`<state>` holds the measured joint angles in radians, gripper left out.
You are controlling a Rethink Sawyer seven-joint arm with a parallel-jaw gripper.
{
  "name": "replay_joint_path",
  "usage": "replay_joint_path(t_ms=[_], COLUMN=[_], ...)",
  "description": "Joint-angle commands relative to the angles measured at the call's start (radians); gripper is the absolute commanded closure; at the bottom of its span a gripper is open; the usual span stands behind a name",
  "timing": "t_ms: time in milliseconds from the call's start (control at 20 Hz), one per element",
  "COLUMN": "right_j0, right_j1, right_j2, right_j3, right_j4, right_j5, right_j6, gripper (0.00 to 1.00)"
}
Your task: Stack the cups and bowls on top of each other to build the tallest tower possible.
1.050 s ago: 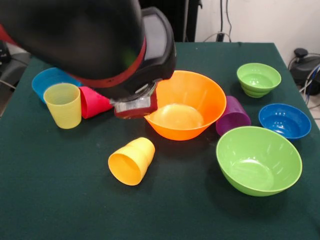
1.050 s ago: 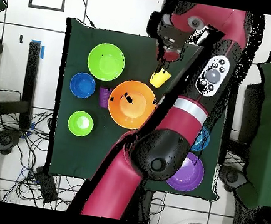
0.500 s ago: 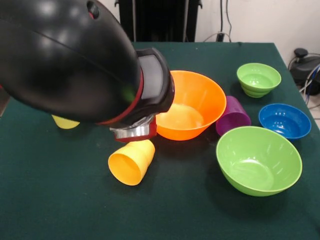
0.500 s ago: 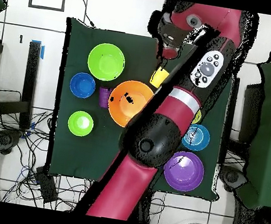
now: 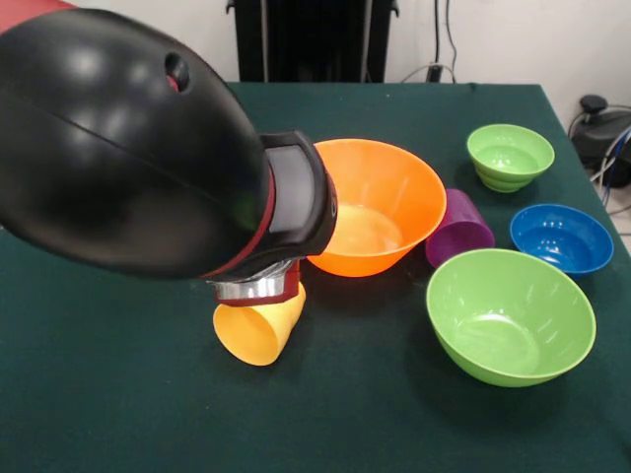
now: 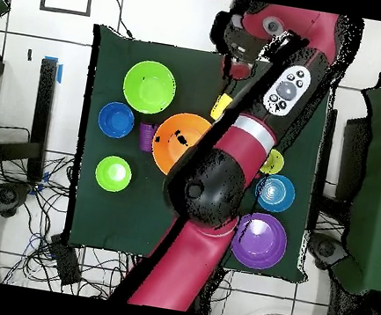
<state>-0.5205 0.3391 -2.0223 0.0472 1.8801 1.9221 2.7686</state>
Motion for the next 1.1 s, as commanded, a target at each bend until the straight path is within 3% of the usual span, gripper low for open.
replay_joint_path(t_ms=[50, 800, 1100], right_j0=[-0.037, -0.077, -0.082], right_j1=[-0.049, -0.066, -0.029], right_j2=[-0.272, -0.459, -0.487], right_j3=[0.003, 0.021, 0.026], right_j4=[0.106, 0.292, 0.351], right_j5=[-0.011, -0.015, -0.103], right_j6=[-0.005, -0.051, -0.046], gripper=[0.0, 0.0, 0.0])
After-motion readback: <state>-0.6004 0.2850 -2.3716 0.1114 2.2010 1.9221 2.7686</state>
